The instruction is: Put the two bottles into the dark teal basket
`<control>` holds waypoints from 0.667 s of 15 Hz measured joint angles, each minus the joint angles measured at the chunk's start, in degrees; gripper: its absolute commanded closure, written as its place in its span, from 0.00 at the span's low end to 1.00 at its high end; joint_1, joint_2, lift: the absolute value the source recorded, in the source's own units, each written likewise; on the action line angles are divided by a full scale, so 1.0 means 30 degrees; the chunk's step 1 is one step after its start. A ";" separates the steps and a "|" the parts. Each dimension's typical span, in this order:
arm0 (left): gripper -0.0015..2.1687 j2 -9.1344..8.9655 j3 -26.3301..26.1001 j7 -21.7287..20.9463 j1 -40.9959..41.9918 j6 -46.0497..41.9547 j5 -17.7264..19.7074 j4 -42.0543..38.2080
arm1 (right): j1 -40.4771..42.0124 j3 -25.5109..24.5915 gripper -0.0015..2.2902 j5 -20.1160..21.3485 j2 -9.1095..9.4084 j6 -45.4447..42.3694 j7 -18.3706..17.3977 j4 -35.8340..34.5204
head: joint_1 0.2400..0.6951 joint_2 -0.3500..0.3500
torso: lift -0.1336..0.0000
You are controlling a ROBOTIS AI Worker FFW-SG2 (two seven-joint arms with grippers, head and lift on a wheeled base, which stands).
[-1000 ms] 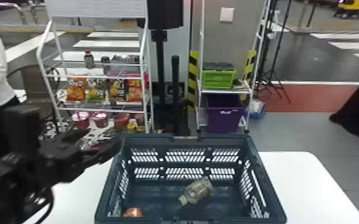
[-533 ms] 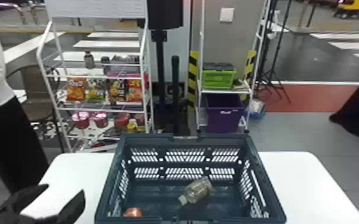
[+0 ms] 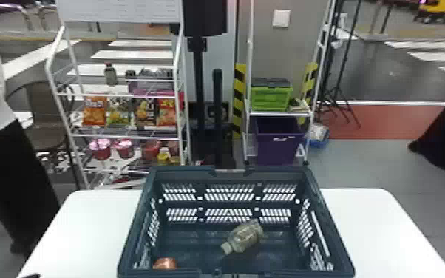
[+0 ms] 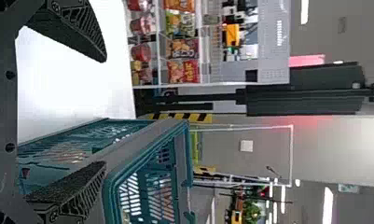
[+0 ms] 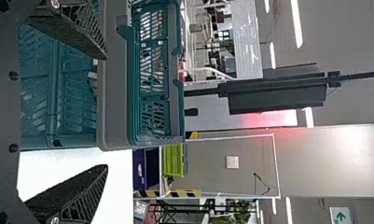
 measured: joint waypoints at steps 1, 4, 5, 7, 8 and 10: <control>0.05 0.0000 -0.0448 0.0532 0.0574 -0.2377 -0.0245 0.0673 | -0.0066 0.0000 0.02 0.0084 -0.0039 0.0060 0.0018 0.0023 | 0.57 0.50 | 1.00; 0.05 0.0000 -0.1354 0.1048 0.1752 -0.6581 -0.0917 0.2149 | -0.0170 0.0002 0.02 0.0242 0.0000 0.0093 0.0705 0.0308 | 0.57 0.50 | 1.00; 0.05 0.0000 -0.1530 0.1128 0.1983 -0.7331 -0.1018 0.2504 | -0.0183 0.0006 0.02 0.0246 0.0089 0.0090 0.0971 0.0417 | 0.57 0.50 | 1.00; 0.05 0.0000 -0.1893 0.1485 0.2311 -0.8560 -0.1269 0.3153 | -0.0194 0.0008 0.02 0.0280 0.0189 -0.0052 0.1063 0.0584 | 0.57 0.50 | 1.00; 0.05 0.0000 -0.2009 0.1586 0.2376 -0.8989 -0.1411 0.3381 | -0.0193 0.0005 0.02 0.0293 0.0201 -0.0110 0.1053 0.0633 | 0.57 0.50 | 1.00; 0.05 0.0000 -0.2086 0.1612 0.2403 -0.9326 -0.1542 0.3532 | -0.0173 0.0018 0.02 0.0299 0.0232 -0.0181 0.1061 0.0697 | 0.57 0.50 | 1.00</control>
